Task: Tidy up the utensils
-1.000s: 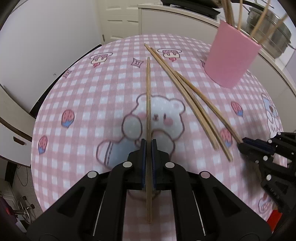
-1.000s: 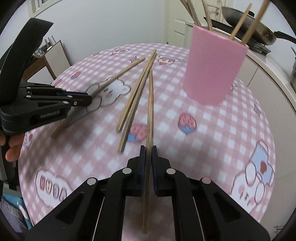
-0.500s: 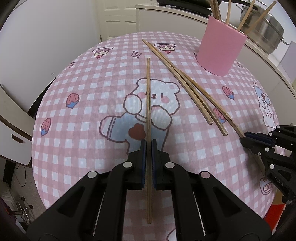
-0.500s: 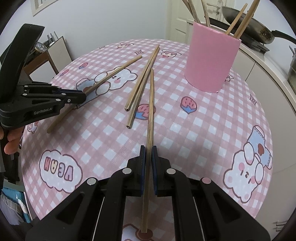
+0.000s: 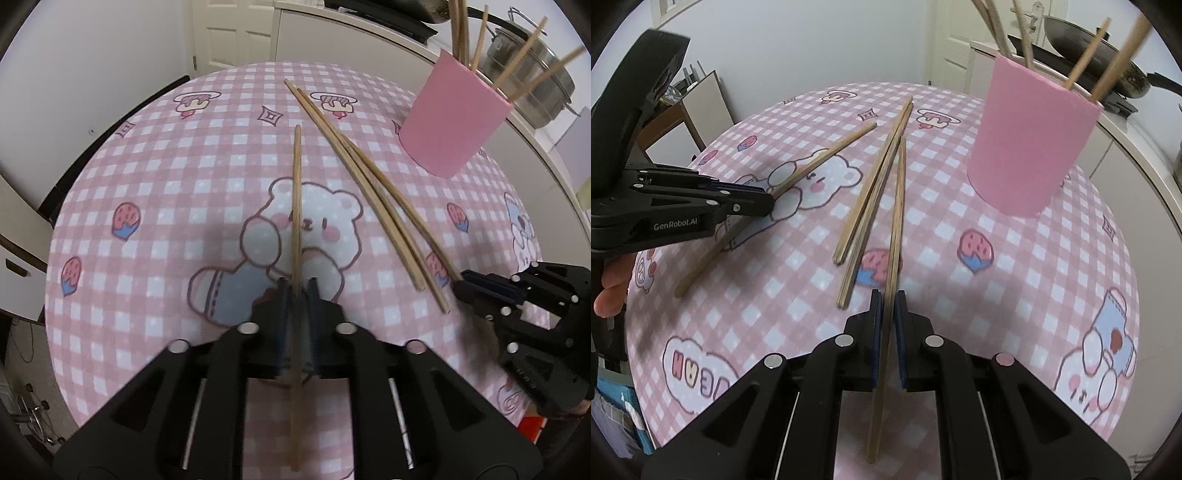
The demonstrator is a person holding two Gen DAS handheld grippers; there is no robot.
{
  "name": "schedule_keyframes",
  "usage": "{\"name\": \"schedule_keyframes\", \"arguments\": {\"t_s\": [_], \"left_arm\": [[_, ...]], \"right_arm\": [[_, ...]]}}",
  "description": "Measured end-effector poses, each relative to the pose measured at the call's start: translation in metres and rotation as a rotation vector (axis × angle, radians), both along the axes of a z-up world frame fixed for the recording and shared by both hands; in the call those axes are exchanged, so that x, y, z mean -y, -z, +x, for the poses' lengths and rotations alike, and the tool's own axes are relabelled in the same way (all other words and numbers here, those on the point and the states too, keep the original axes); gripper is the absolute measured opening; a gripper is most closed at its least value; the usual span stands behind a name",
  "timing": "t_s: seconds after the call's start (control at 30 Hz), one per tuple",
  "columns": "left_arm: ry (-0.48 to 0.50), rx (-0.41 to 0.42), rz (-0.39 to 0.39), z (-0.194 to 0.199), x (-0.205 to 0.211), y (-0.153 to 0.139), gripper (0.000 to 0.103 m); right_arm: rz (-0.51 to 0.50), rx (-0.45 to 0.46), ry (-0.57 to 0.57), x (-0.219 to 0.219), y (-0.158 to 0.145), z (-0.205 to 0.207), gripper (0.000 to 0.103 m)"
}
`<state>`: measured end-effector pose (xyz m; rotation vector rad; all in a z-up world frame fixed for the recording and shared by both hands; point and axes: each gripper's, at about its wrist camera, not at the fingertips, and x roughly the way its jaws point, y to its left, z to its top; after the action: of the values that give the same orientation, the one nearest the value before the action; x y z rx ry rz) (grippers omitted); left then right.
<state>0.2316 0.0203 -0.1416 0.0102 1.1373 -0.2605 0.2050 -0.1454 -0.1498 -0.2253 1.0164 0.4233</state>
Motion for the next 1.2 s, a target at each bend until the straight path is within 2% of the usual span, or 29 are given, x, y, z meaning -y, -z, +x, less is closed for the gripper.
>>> {"name": "schedule_keyframes", "arguments": {"t_s": [0.03,0.07,0.1,0.17,0.27,0.4,0.47,0.57,0.9,1.0,1.07,1.1,1.13,1.17,1.2], "left_arm": [[0.0,-0.01,-0.019,0.004,0.002,-0.001,0.031],[0.0,-0.013,-0.024,0.007,0.003,-0.002,0.052],[-0.006,-0.01,-0.02,0.009,0.005,-0.003,0.057],[-0.024,0.026,0.022,0.015,0.008,-0.004,0.057],[-0.023,0.016,0.035,0.026,0.011,0.002,0.057],[-0.013,0.034,0.068,0.035,0.017,0.002,0.051],[-0.012,0.036,0.08,0.039,0.018,0.002,0.045],[-0.017,0.025,0.067,0.046,0.015,0.001,0.042],[-0.021,0.015,0.07,0.069,0.014,-0.001,0.042],[-0.028,0.019,0.083,0.077,0.017,0.001,0.035],[-0.031,0.024,0.085,0.082,0.017,0.001,0.023],[-0.031,0.025,0.085,0.083,0.017,0.001,0.021],[-0.03,0.025,0.082,0.083,0.016,0.001,0.014],[-0.029,0.024,0.078,0.083,0.015,0.0,0.009],[-0.028,0.023,0.076,0.082,0.014,0.0,0.009]], "right_arm": [[-0.001,-0.003,-0.001,-0.001,0.0,0.005,0.007],[0.0,-0.005,-0.001,-0.002,-0.001,0.009,0.007],[0.001,-0.008,-0.001,-0.003,-0.001,0.013,0.007],[0.001,-0.01,-0.002,-0.005,-0.001,0.019,0.007],[0.001,-0.013,0.002,-0.006,-0.001,0.03,0.009],[-0.003,-0.01,0.01,-0.009,-0.001,0.042,0.017],[-0.015,-0.004,0.016,-0.012,-0.001,0.05,0.017],[-0.041,0.012,0.015,-0.019,-0.002,0.059,0.017],[-0.062,0.008,0.022,-0.027,0.0,0.088,0.017],[-0.066,0.004,0.025,-0.032,0.0,0.095,0.017],[-0.064,0.004,0.025,-0.034,0.0,0.098,0.017],[-0.065,0.005,0.023,-0.035,0.0,0.099,0.017],[-0.065,0.009,0.024,-0.035,0.0,0.098,0.016],[-0.061,0.014,0.022,-0.036,-0.001,0.097,0.01],[-0.056,0.017,0.019,-0.036,-0.002,0.096,0.007]]}}
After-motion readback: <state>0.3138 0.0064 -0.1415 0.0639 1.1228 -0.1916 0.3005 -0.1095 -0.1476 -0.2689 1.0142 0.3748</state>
